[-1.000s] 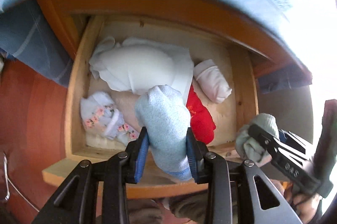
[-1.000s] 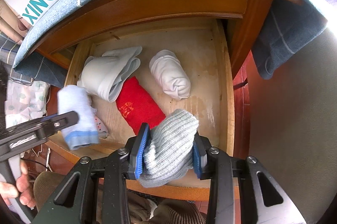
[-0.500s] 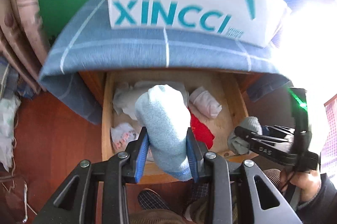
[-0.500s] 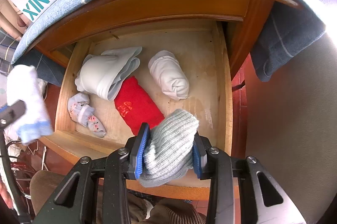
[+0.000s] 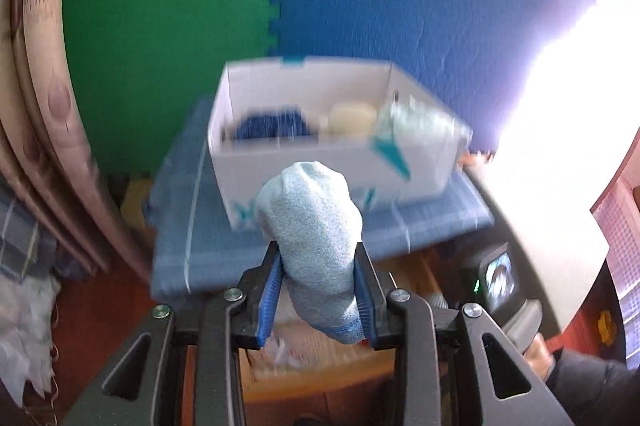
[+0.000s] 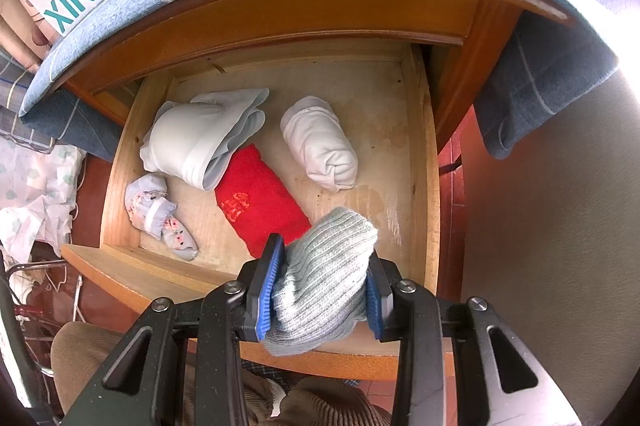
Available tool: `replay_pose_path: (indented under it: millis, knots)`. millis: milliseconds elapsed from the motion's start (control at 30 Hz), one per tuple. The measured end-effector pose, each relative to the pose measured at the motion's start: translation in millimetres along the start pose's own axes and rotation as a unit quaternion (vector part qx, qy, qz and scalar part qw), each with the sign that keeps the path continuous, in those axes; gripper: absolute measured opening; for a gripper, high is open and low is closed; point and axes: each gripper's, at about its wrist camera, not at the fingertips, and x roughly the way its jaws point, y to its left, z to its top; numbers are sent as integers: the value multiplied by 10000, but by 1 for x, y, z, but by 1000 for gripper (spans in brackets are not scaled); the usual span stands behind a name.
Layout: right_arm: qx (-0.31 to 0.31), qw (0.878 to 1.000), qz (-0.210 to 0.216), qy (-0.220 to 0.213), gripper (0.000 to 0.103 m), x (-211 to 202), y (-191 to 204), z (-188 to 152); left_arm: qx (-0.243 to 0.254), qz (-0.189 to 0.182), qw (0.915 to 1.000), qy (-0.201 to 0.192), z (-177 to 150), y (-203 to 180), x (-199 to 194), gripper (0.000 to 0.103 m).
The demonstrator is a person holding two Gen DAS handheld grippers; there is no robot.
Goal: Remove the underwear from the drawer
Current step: 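Lift the pale blue sock up over the white box with the left gripper, then lower the pale blue sock into the box and open the left gripper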
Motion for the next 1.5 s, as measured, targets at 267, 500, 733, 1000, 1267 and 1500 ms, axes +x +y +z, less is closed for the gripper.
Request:
replay_pose_path:
  millis: [267, 500, 733, 1000, 1267, 1500]
  knots:
    - [-5, 10000, -6, 11, 34, 0, -1, 0, -106, 71, 9987, -493, 83, 23, -7, 34]
    - [15, 10000, 29, 24, 34, 1, -1, 0, 49, 357, 9986, -399, 133, 36, 32, 34]
    - [33, 10000, 43, 30, 34, 1, 0, 0, 298, 528, 9980, 161, 139, 34, 90, 34]
    - [28, 10000, 71, 51, 34, 2, -2, 1, 504, 818, 9934, 631, 112, 36, 139, 34]
    - [36, 9999, 70, 64, 34, 2, -1, 1, 269, 780, 9948, 601, 108, 43, 145, 38]
    - [5, 10000, 34, 63, 34, 3, -2, 0, 189, 823, 9952, 494, 108, 40, 132, 39]
